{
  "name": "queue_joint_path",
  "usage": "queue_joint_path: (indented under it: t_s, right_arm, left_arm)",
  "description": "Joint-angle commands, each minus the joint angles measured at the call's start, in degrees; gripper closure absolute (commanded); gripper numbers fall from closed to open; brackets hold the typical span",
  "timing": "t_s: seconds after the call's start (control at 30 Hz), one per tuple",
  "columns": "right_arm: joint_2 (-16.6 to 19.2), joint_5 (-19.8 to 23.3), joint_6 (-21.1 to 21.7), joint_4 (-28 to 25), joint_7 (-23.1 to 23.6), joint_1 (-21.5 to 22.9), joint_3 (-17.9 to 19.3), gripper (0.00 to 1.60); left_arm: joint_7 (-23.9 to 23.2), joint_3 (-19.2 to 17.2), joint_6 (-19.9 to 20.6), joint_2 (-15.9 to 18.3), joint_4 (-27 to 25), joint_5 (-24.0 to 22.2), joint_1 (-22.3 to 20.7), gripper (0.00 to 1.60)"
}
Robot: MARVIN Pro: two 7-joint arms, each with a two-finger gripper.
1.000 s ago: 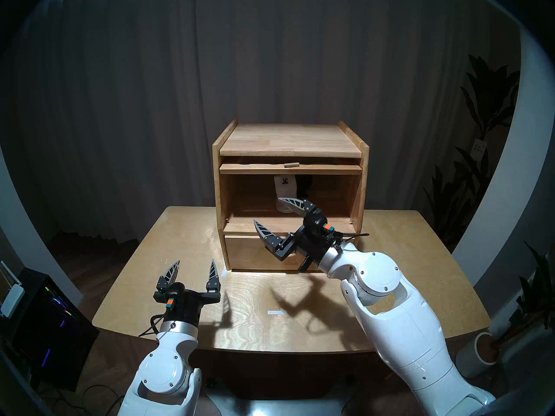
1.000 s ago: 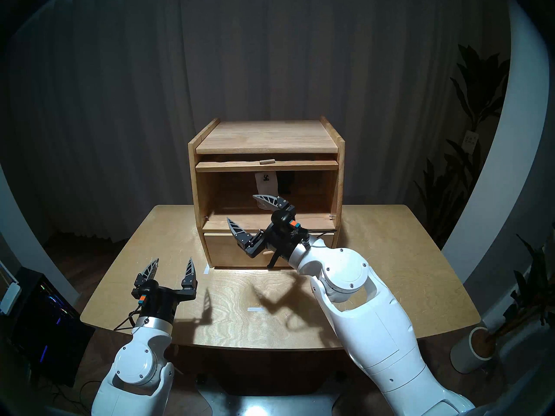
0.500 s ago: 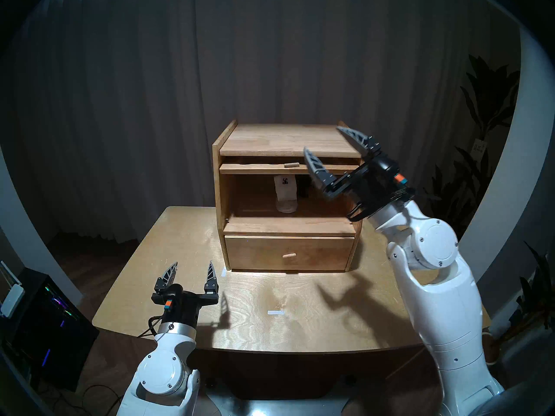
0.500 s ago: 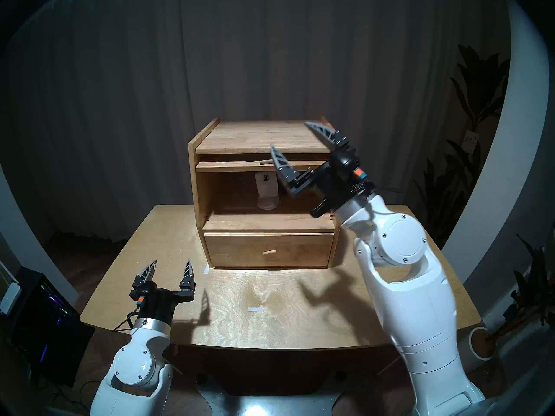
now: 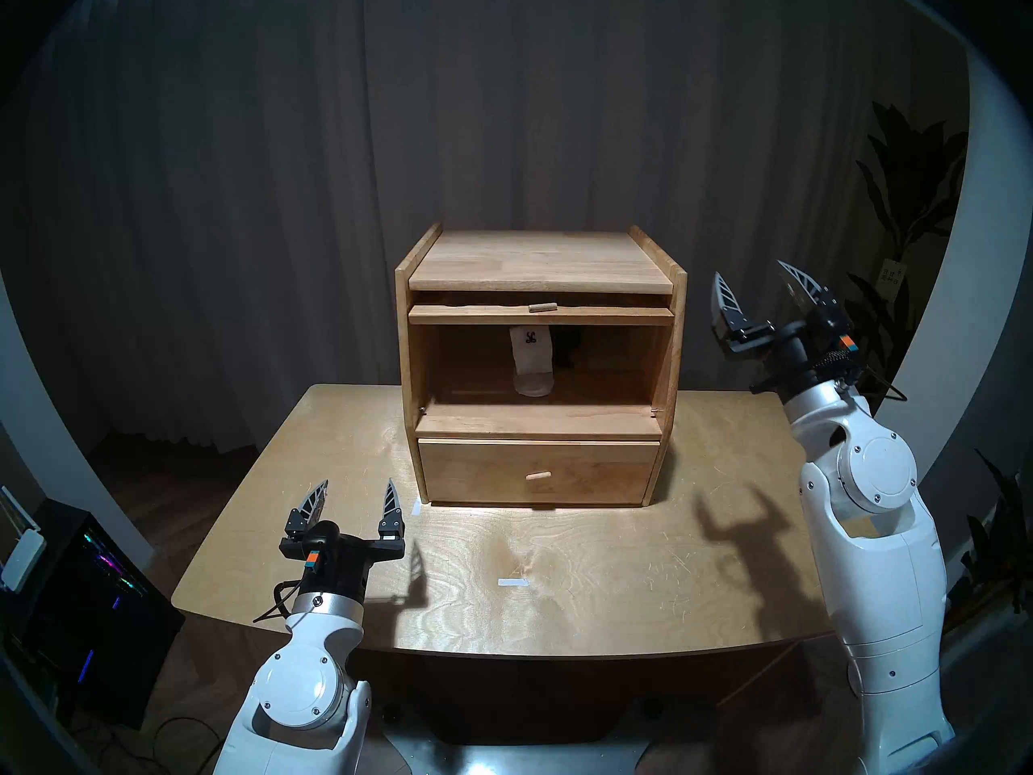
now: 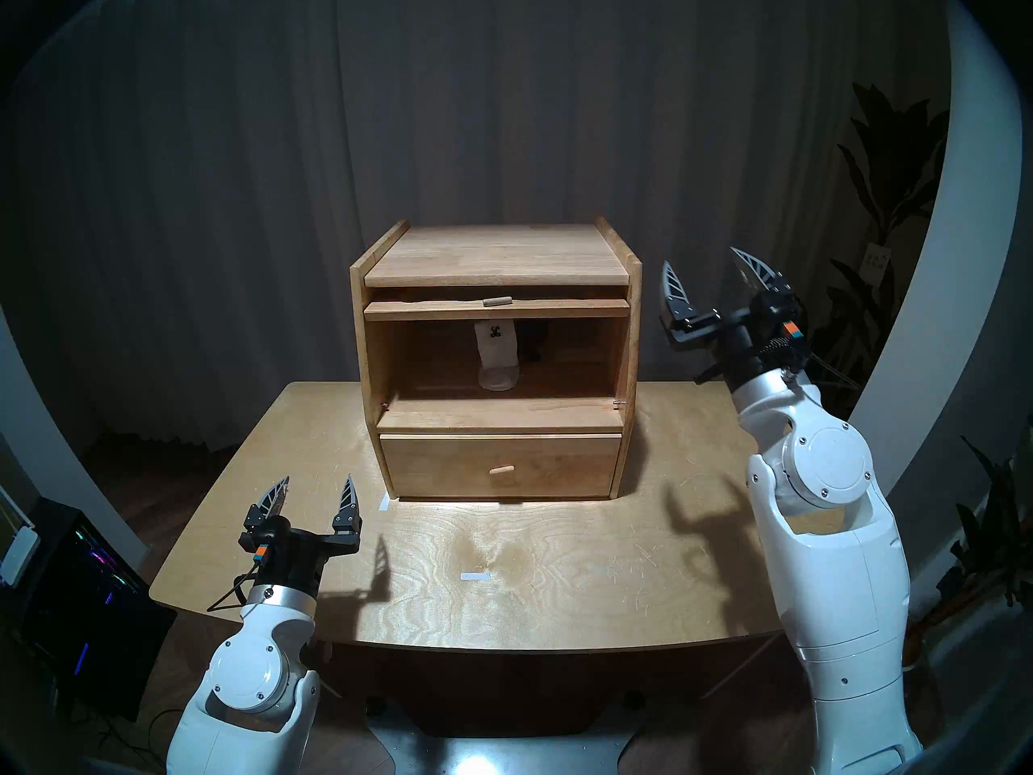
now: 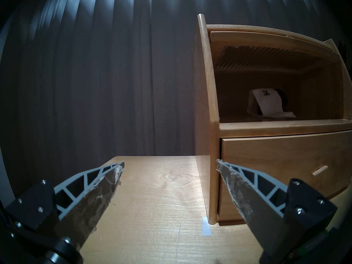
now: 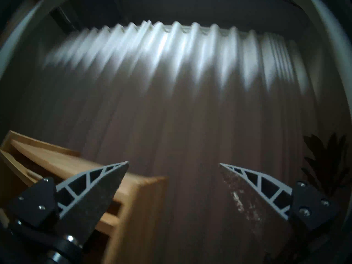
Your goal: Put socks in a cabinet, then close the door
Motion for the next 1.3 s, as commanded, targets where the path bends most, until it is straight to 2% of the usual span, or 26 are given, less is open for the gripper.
queue_joint_path:
  t_s: [0.0,0.03,0.1,0.17,0.2,0.27,0.4,0.6,0.73,0.77,0.87,1.03,1.13,1.27]
  right_arm:
    - [0.5,3.1,0.6,1.0,-6.5,-6.4,8.1,0.0]
    - [0.1,3.9,0.8,0.8,-7.0,-7.4,9.9,0.0]
    - [-0.1,5.7,1.5,0.9,-8.3,-8.7,11.1,0.0]
    - [-1.7,7.7,3.0,0.6,-6.6,-10.2,13.7,0.0]
    - [-2.0,9.0,3.4,0.6,-6.4,-10.7,13.5,0.0]
    - [-2.1,10.8,4.7,1.1,-4.8,-11.0,12.1,0.0]
    - [-1.7,12.4,5.5,4.0,-2.7,-8.4,7.8,0.0]
    - [-0.3,10.4,6.3,7.5,-1.3,-4.3,2.0,0.0]
    - [-0.4,9.8,6.8,8.4,-2.2,-3.5,1.0,0.0]
    - [-0.5,9.9,6.9,8.3,-2.1,-3.6,1.1,0.0]
    - [-0.5,9.7,7.1,8.6,-2.0,-3.5,0.9,0.0]
    - [-0.4,9.4,7.4,8.8,-1.9,-3.3,0.7,0.0]
    - [-0.4,9.2,7.4,8.9,-1.8,-3.2,0.6,0.0]
    - [-0.3,9.0,7.4,9.1,-1.7,-3.2,0.6,0.0]
  left_arm:
    - [0.7,-0.6,1.2,0.4,-1.2,1.0,-3.8,0.0]
    - [0.8,-0.5,1.6,0.4,-1.2,1.3,-4.3,0.0]
    - [1.1,-0.2,2.6,0.5,-1.0,2.0,-5.4,0.0]
    - [1.5,0.4,4.0,0.3,-0.7,2.8,-6.6,0.0]
    - [1.8,0.7,4.8,0.2,-0.5,3.2,-7.1,0.0]
    - [2.3,1.3,6.2,0.1,-0.3,4.0,-8.2,0.0]
    - [3.1,2.3,8.2,-0.1,0.4,5.1,-10.0,0.0]
    - [5.0,3.6,8.5,0.8,0.1,9.1,-10.7,0.0]
    - [5.4,6.3,9.9,3.2,-4.1,15.6,-8.4,0.0]
    - [6.0,7.2,9.7,4.8,-4.9,19.3,-8.0,0.0]
    - [5.3,9.7,9.7,7.5,-7.1,24.5,-6.4,0.0]
    - [4.6,12.6,10.4,10.9,-8.4,33.1,-3.8,0.0]
    - [4.2,13.0,10.8,13.1,-8.3,38.2,-3.4,0.0]
    - [3.2,10.6,11.9,15.8,-8.1,44.0,-4.6,0.0]
